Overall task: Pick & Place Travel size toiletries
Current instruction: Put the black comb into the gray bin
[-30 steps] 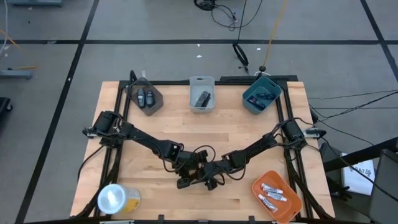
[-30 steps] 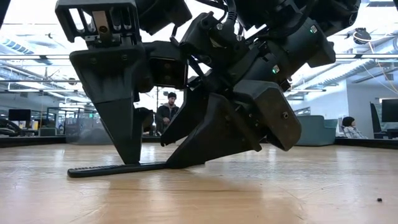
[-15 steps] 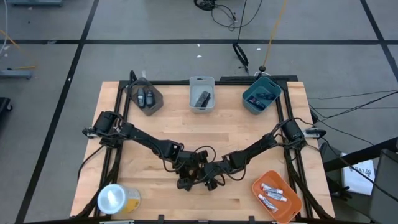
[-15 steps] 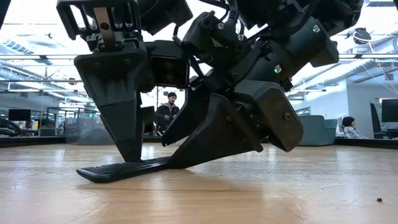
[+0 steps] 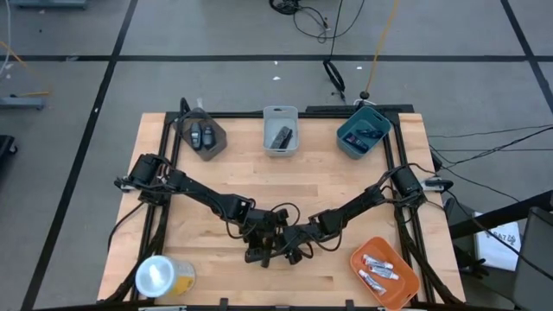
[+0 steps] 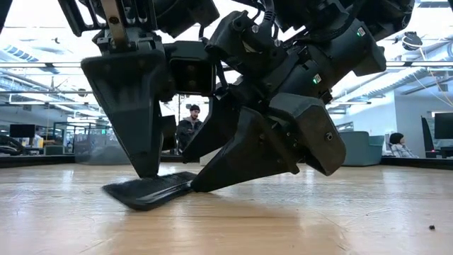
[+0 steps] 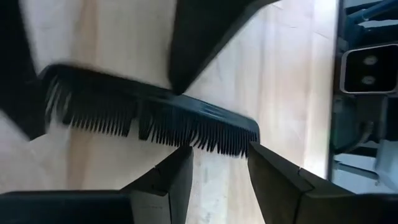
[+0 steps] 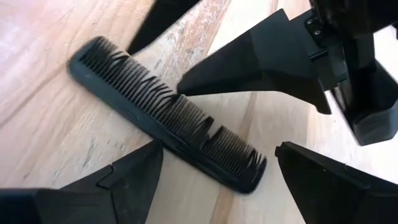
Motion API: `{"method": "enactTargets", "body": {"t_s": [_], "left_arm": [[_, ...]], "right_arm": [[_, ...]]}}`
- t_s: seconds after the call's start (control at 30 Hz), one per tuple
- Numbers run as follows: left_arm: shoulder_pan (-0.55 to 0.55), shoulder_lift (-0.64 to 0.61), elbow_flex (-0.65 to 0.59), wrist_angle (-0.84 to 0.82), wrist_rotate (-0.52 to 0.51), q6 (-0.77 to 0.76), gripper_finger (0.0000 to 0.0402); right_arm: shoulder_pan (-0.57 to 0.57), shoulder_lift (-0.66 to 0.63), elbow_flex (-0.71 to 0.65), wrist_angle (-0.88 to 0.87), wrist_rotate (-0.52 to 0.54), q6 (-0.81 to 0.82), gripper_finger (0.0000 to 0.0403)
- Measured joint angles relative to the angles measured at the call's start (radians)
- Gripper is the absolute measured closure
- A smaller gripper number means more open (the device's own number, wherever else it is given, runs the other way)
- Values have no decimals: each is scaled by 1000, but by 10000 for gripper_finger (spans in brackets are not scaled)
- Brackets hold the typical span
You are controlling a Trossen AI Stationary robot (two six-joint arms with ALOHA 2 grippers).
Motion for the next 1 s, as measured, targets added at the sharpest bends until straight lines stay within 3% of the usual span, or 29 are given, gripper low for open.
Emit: {"method": "enactTargets", "body": {"t_s": [0.53, 0.7, 0.83, 1.0], "left_arm": [[5, -11, 4, -29, 9, 6, 250], [-23, -18, 9, -64, 17, -84, 250], [-81, -37, 8, -68, -50, -126, 250], [-149, -54, 8, -38, -205, -205, 250]], "right_arm": [[0, 0, 1, 4, -1, -44, 90], [-5, 0, 5, -8, -98, -100, 90], [4, -1, 7, -2, -166, -163, 90], [36, -6, 3, 42, -206, -241, 90]]}}
